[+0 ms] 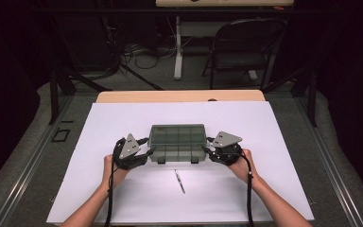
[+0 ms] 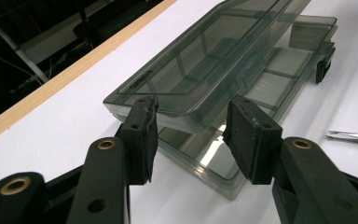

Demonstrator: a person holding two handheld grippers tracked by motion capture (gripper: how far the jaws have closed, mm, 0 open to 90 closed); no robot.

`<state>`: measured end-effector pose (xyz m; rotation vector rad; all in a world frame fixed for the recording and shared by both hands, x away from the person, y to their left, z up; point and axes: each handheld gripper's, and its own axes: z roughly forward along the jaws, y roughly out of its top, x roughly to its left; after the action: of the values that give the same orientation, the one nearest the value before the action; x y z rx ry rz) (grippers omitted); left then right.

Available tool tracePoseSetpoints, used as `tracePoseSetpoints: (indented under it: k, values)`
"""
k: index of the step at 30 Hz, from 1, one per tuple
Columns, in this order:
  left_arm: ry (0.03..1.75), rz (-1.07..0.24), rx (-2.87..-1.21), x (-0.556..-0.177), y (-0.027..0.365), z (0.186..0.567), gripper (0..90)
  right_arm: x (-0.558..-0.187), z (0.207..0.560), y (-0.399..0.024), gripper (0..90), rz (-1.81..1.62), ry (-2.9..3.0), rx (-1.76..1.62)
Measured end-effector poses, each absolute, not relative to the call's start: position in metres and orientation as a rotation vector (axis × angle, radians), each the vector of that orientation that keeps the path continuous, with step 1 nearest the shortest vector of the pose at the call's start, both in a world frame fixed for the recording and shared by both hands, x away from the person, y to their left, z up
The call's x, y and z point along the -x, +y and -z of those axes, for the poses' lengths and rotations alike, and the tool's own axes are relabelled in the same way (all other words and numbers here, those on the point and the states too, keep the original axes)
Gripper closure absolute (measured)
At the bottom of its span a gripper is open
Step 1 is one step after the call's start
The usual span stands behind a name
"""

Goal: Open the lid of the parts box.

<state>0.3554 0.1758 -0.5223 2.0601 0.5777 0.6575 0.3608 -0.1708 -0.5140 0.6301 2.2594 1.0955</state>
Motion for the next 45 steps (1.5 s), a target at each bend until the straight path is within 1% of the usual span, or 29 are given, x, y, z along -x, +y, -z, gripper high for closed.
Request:
tracePoseSetpoints:
  k: [21, 24, 32, 38, 45]
  values:
    - [0.566, -0.677, -2.075, -0.369, 0.176, 0.503, 61.4, -0.372, 0.498, -0.172, 63.3, -1.135, 2.241, -0.643]
    - [0.572, -0.686, -2.076, -0.371, 0.176, 0.501, 63.7, -0.374, 0.494, -0.172, 63.5, -1.134, 2.247, -0.646]
    - [0.584, -0.683, -2.036, -0.376, 0.179, 0.499, 66.4, -0.378, 0.489, -0.17, 63.7, -1.138, 2.239, -0.655]
    - [0.598, -0.657, -2.031, -0.382, 0.18, 0.494, 67.9, -0.383, 0.485, -0.17, 63.6, -1.152, 2.24, -0.679]
    - [0.62, -0.638, -2.019, -0.389, 0.182, 0.491, 71.1, -0.389, 0.483, -0.169, 67.8, -1.139, 2.217, -0.711]
